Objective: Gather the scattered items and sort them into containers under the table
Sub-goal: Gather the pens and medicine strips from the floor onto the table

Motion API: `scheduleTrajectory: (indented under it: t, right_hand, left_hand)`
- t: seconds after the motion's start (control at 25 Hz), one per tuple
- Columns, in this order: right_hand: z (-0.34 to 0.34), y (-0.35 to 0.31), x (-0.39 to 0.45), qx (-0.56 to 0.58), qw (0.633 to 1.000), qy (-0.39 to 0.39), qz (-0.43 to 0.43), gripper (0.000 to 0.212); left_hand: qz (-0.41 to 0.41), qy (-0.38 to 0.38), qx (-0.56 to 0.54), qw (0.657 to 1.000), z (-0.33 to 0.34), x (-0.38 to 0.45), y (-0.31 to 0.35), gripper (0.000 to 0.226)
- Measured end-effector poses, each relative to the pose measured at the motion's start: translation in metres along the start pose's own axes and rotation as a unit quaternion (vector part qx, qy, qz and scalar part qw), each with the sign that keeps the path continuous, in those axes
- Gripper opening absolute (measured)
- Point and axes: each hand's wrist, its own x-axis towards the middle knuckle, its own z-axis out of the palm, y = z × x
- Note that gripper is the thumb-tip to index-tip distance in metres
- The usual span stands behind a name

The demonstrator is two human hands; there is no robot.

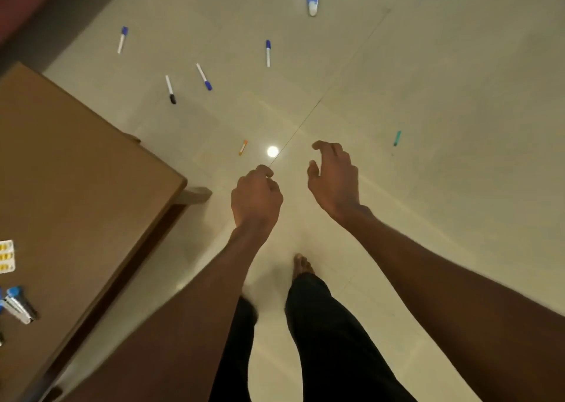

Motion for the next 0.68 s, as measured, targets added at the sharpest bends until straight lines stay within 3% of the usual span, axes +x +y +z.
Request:
scheduleTrajectory:
  t: [0.36,0.68]
  right_hand:
    - [0.039,0.041,0.094,-0.006,0.998,-0.054,0.017,0.038]
    - [0.195,0.089,0.206,0.057,0.996,-0.062,0.002,0.035]
  left_hand:
    - [-0.042,-0.084,0.043,0.995,0.065,0.110,-0.022,0.035]
    - [-0.105,-0.090,0.076,0.987,0.210,0.286,-0.138,0.034]
